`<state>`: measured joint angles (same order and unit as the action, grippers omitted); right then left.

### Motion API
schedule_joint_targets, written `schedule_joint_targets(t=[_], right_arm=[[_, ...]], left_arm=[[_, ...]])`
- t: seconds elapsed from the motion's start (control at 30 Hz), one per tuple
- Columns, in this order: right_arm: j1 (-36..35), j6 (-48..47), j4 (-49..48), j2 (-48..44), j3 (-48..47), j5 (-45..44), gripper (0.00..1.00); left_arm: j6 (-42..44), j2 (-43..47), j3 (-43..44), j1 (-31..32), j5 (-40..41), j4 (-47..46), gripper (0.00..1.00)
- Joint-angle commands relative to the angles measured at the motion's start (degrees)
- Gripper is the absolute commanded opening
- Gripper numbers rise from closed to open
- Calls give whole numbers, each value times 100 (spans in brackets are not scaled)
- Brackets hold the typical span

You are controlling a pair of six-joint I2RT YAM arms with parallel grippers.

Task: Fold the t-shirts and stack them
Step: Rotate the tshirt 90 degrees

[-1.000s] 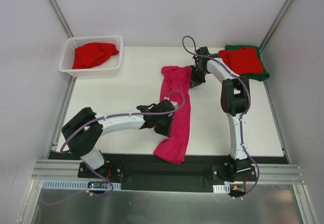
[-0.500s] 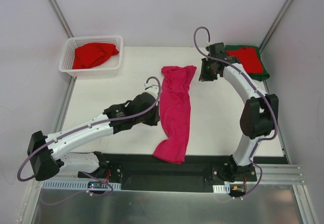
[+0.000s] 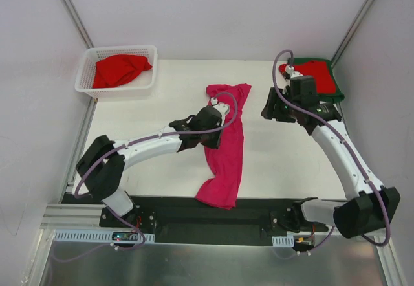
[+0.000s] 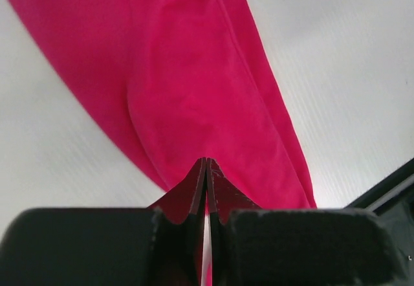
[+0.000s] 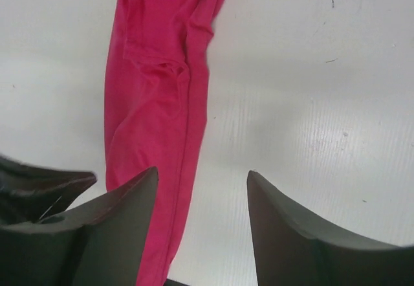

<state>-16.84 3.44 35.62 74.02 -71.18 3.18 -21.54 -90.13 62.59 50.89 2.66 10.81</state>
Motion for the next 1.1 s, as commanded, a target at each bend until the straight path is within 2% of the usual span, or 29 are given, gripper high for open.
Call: schedule_joint_targets(t=[0.0, 0.33, 0.8, 1.07], right_arm=[[-56, 43, 296, -703, 349, -124, 62], [-56, 69, 719, -1548, 456, -564, 65], [-56, 104, 763, -1619, 500, -652, 67], [-56, 113, 824, -1627, 447, -731, 67]], left_arm=[[273, -540, 587, -298, -651, -738, 0], [492, -2350, 2037, -888, -1505, -975, 0], [625, -2993, 2275, -1327, -1206, -624, 0], [651, -3625, 3083, -1477, -1267, -238, 0]])
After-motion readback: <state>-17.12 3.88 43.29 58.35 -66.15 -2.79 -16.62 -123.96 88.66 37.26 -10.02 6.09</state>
